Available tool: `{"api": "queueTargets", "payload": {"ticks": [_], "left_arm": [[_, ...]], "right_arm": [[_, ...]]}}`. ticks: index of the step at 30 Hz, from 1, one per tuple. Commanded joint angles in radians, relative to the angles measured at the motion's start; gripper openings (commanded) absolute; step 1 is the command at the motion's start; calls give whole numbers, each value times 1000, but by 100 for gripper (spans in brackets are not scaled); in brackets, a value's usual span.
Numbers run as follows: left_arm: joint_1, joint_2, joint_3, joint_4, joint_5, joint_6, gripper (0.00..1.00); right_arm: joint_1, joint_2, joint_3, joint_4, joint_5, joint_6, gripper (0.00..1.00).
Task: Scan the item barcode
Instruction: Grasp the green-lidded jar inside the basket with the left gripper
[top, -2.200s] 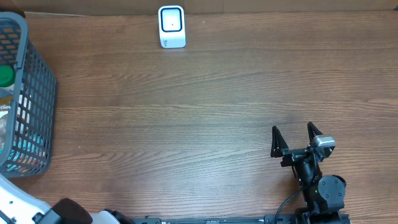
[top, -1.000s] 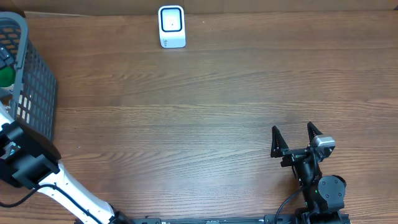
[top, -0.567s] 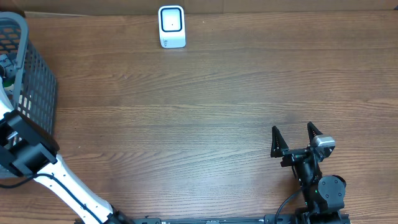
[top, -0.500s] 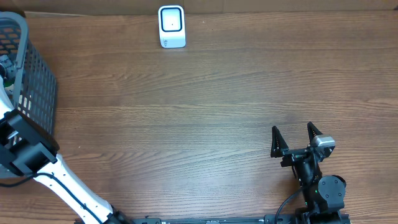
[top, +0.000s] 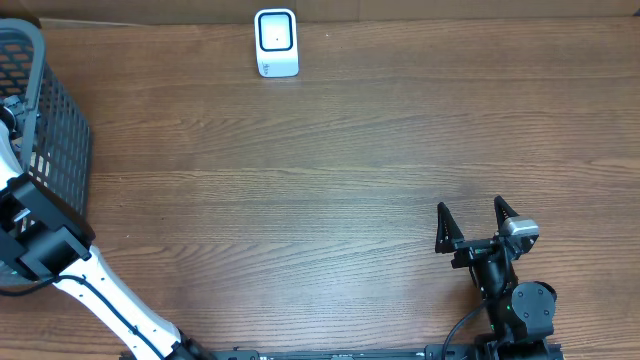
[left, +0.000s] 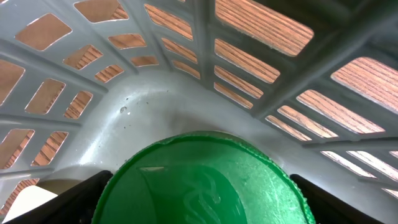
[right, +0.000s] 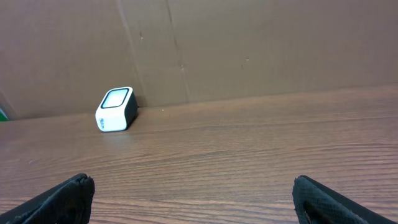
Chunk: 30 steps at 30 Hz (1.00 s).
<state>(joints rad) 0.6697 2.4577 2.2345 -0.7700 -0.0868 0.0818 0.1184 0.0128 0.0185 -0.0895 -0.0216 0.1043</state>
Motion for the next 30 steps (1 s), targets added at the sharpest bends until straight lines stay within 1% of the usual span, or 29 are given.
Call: {"api": "queueTargets", "payload": {"ticks": [1,2,5,7,10,16,22,30], "left_arm": [[-23,19,20,14,10,19,79],[-26,18,20,15,10,19,75],[-31,11,20,14,9,19,71],[-35,1,20,12,9,19,66],[-39,-28,20,13,9,8,62],[-42,-128,20,-6,10,-62,61],[-42,-263,20,-60,10,-130,61],[-41,-509,20,-96,10,-192,61]], "right_arm": [[-1,-9,-10,6,2,1,100],[-1,-9,-10,6,2,1,100],[-1,-9,-10,6,2,1,100],[-1,-9,-10,6,2,1,100],[-1,-9,-10,6,2,1,100],[-1,-9,-10,6,2,1,100],[-1,-9,-10,6,2,1,100],[-1,-9,-10,6,2,1,100]]}}
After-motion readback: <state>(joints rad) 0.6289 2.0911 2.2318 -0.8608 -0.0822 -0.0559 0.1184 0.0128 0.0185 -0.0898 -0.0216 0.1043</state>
